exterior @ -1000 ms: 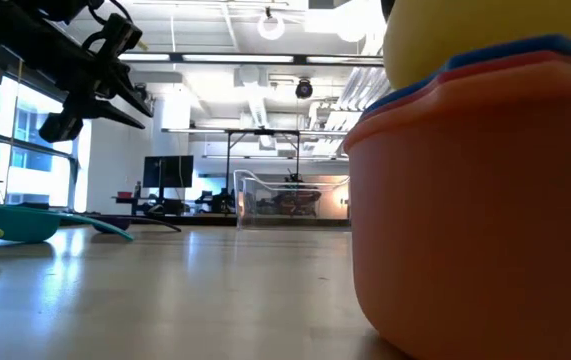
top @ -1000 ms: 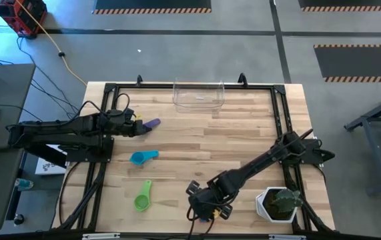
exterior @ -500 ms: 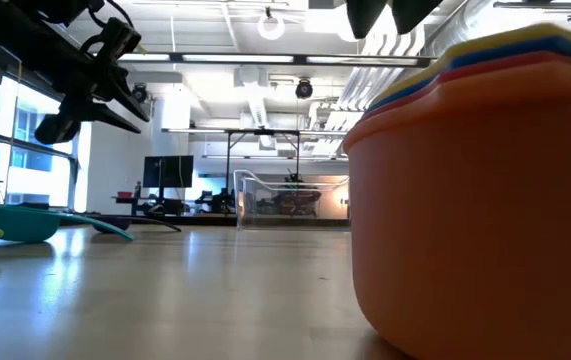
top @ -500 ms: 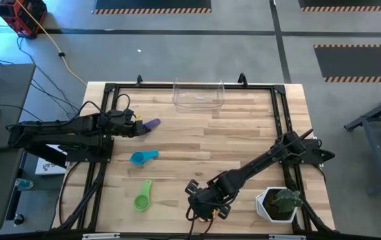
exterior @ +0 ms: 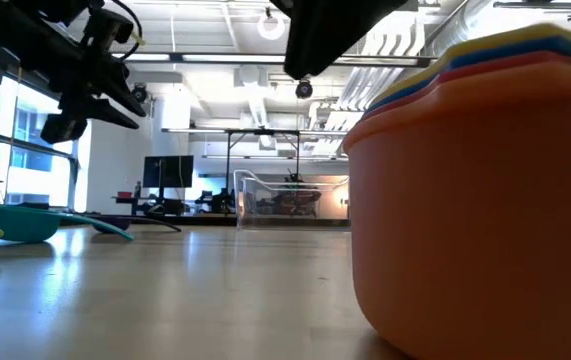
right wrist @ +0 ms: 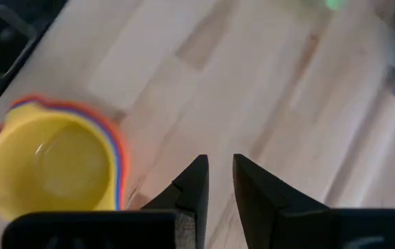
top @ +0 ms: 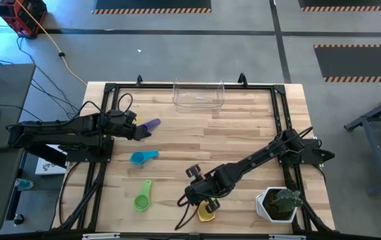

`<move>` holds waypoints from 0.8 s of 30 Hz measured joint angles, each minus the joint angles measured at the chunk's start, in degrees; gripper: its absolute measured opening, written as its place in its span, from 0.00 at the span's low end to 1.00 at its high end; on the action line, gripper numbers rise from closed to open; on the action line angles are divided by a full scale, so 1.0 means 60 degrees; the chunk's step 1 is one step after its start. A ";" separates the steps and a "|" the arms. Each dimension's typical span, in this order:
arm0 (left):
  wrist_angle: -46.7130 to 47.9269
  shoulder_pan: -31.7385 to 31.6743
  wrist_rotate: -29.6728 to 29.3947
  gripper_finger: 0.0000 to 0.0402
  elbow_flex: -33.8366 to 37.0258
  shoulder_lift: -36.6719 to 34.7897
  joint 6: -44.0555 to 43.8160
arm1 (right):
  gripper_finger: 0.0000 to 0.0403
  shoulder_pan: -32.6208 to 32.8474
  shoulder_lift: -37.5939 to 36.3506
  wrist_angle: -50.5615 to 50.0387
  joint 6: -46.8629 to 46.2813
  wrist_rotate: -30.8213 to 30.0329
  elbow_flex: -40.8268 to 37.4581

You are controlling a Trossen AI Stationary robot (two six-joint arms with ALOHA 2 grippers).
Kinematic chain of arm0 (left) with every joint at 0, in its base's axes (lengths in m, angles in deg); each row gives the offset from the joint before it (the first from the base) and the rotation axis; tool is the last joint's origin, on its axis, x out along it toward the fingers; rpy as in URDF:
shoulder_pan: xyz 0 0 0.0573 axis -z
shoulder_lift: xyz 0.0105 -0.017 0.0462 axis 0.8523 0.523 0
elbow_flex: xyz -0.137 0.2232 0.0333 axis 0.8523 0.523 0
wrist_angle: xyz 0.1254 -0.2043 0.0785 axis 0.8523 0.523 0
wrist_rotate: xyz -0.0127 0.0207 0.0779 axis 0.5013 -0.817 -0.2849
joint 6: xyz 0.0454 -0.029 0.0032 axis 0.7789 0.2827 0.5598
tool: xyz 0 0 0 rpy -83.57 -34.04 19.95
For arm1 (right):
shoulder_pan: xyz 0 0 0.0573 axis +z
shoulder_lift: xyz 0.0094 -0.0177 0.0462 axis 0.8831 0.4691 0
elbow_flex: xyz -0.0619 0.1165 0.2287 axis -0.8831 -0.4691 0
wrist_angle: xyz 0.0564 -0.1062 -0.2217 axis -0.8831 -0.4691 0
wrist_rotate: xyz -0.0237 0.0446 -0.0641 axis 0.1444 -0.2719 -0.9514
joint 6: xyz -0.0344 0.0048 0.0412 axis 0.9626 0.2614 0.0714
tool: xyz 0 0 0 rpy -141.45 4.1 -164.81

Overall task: Nest measuring cups in basket
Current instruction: Stack the green measuring cup on the yellow measuring cup

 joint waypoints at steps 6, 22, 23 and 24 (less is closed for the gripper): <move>-0.0393 0.0185 0.1075 0.18 -0.0244 0.0004 -0.0192 | 0.15 -0.0241 -0.0240 -0.0091 -0.1949 -0.1131 0.0000; 0.1951 0.2519 0.0587 0.18 -0.3421 0.0416 -0.0954 | 0.15 -0.0862 -0.0382 -0.0122 -0.5736 -0.3017 0.0000; 0.2079 0.2763 0.0427 0.18 -0.3494 0.0509 -0.1075 | 0.15 -0.0891 -0.0395 -0.0146 -0.5737 -0.3138 0.0000; 0.2173 0.3020 0.0247 0.18 -0.3540 0.0596 -0.1187 | 0.15 -0.0937 -0.0426 -0.0212 -0.5740 -0.3235 0.0000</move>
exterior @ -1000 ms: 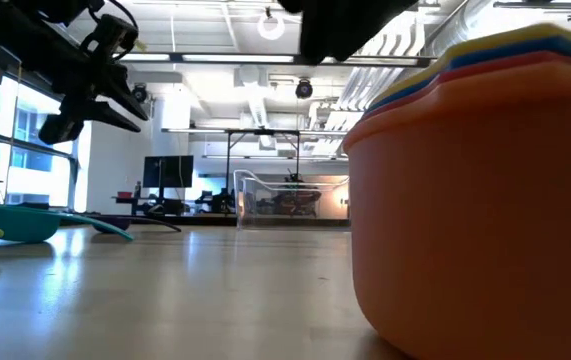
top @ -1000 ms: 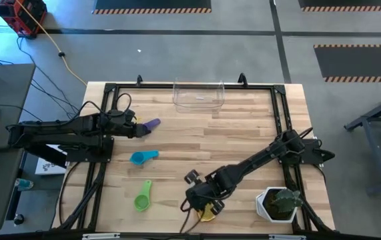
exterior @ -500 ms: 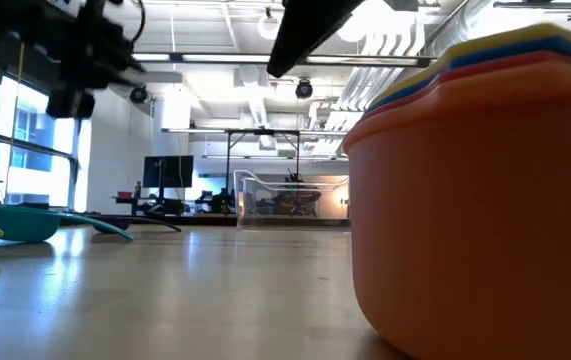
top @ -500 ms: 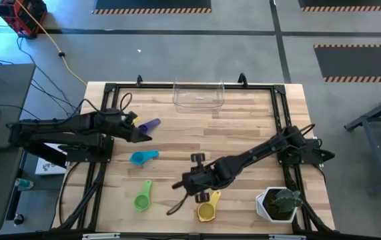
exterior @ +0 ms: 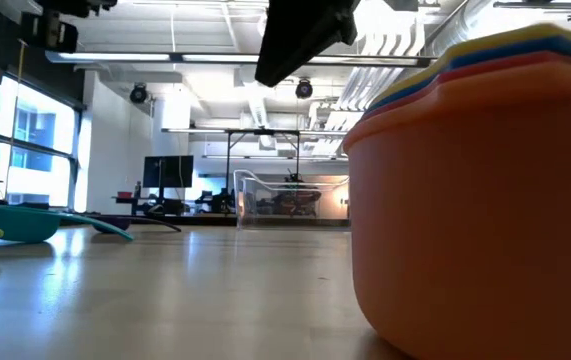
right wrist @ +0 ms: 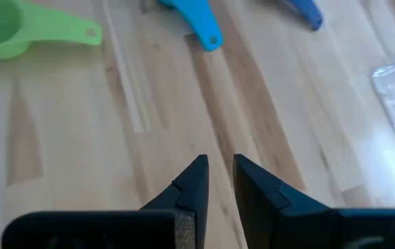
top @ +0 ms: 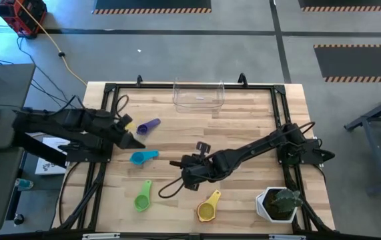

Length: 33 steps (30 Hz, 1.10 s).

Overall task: Nest measuring cups in basket
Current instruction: Stack the green measuring cup on the yellow measuring cup

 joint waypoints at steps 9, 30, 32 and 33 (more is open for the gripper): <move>0.1624 0.2160 -0.0895 0.18 -0.0015 0.1133 -0.1176 | 0.15 -0.0653 -0.0215 -0.0223 0.0004 -0.0204 0.0000; 0.1500 0.5945 -0.1454 0.18 -0.0008 0.4899 -0.4522 | 0.15 -0.1003 -0.0553 -0.0371 0.0251 0.0670 0.0000; 0.1189 0.6106 -0.1453 0.18 -0.0008 0.5221 -0.4648 | 0.15 -0.1003 -0.0553 -0.0412 0.0266 0.0719 0.0000; 0.0999 0.6170 -0.1458 0.18 -0.0008 0.5381 -0.4654 | 0.15 -0.1003 -0.0553 -0.0432 0.0266 0.0716 0.0000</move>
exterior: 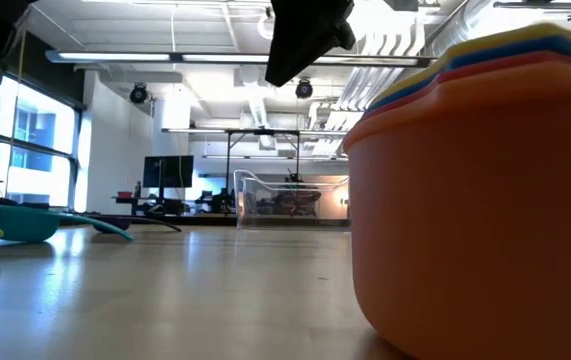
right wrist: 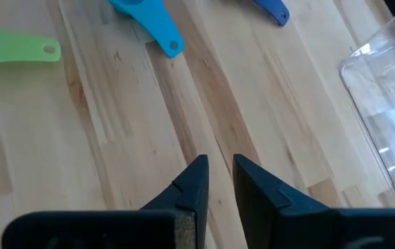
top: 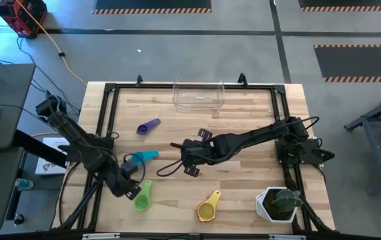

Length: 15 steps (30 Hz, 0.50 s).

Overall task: Nest measuring cups in basket
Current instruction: Stack the green measuring cup on the yellow measuring cup

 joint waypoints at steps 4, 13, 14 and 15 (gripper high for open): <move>-0.0692 0.0175 0.0006 0.18 0.0000 0.0631 -0.0273 | 0.15 0.0000 0.0000 -0.0066 0.0017 0.0003 0.0000; -0.1912 0.0455 0.0076 0.18 0.0000 0.1604 -0.1054 | 0.15 -0.0013 0.0000 -0.0181 0.0361 0.0000 0.0000; -0.1975 0.0457 0.0080 0.18 0.0000 0.1686 -0.1149 | 0.15 -0.0030 0.0000 -0.0191 0.0361 0.0006 0.0000; -0.1917 0.0467 0.0093 0.18 0.0000 0.1740 -0.1230 | 0.15 -0.0040 0.0000 -0.0193 0.0361 0.0006 0.0000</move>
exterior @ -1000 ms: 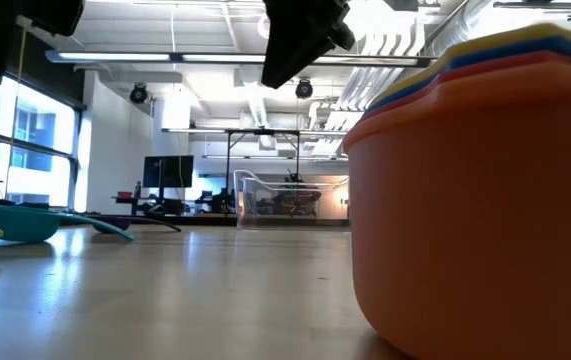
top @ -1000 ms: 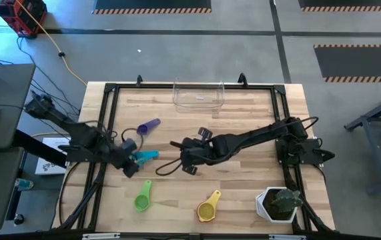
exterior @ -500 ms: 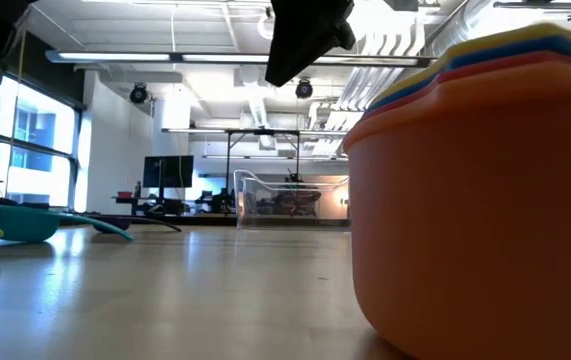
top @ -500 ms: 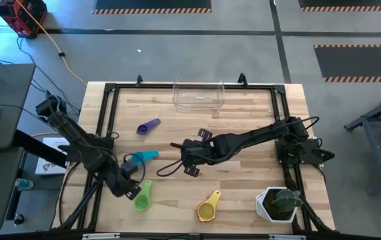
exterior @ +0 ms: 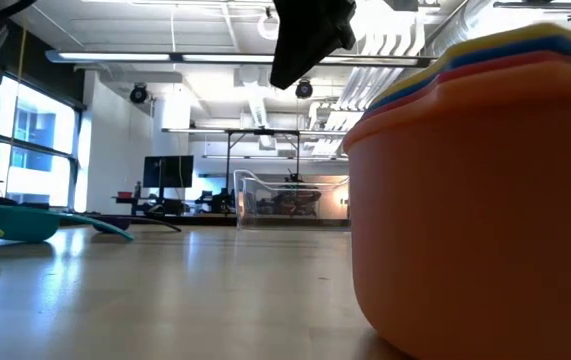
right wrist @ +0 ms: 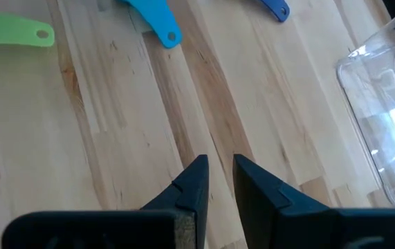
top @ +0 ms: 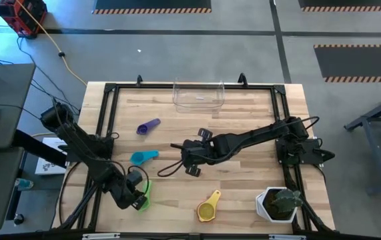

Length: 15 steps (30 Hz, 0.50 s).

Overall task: Nest measuring cups in basket
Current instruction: Stack the green measuring cup on the yellow measuring cup

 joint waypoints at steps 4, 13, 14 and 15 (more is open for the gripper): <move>-0.0059 0.0028 0.0031 0.18 0.0000 0.0248 -0.0238 | 0.15 0.0000 0.0000 -0.0027 0.0000 0.0023 0.0000; -0.0007 0.0027 0.0100 0.18 0.0015 0.0465 -0.0442 | 0.15 -0.0004 0.0000 -0.0115 0.0002 0.0358 0.0000; -0.0175 0.0025 0.0098 0.18 0.0006 0.0489 -0.0434 | 0.15 -0.0004 0.0000 -0.0118 0.0000 0.0382 0.0000; -0.0226 0.0025 0.0078 0.18 -0.0004 0.0491 -0.0434 | 0.15 -0.0004 0.0000 -0.0129 0.0000 0.0390 0.0000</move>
